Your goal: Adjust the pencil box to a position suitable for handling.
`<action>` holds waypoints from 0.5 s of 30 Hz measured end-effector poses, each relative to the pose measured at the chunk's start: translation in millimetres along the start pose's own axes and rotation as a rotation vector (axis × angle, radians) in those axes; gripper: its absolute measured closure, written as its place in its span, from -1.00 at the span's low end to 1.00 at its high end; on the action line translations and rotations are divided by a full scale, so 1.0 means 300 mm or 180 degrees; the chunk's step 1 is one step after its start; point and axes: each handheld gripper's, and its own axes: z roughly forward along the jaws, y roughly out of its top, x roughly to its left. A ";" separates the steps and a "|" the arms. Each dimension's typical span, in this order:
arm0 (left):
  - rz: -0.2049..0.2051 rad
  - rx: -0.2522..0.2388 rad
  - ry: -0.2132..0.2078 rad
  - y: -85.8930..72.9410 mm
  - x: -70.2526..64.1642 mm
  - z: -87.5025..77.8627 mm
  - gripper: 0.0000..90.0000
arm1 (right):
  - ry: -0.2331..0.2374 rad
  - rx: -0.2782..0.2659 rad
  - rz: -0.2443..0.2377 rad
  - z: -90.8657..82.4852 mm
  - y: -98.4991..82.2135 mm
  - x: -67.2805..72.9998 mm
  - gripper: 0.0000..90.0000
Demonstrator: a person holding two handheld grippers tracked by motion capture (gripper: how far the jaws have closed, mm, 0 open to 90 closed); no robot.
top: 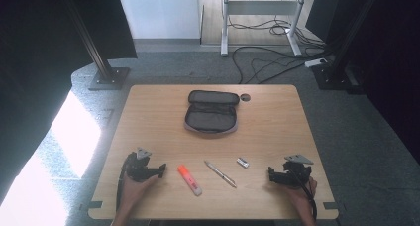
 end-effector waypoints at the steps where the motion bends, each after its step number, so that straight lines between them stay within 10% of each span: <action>1: 0.0000 0.0001 0.0001 0.000 0.000 0.000 -0.89 | 0.0000 0.0001 0.0001 0.000 0.000 0.000 -0.99; 15: 0.0030 -0.0019 -0.0023 -0.004 -0.003 -0.005 -0.83 | 0.0002 -0.0024 -0.0016 -0.003 -0.001 0.004 -0.94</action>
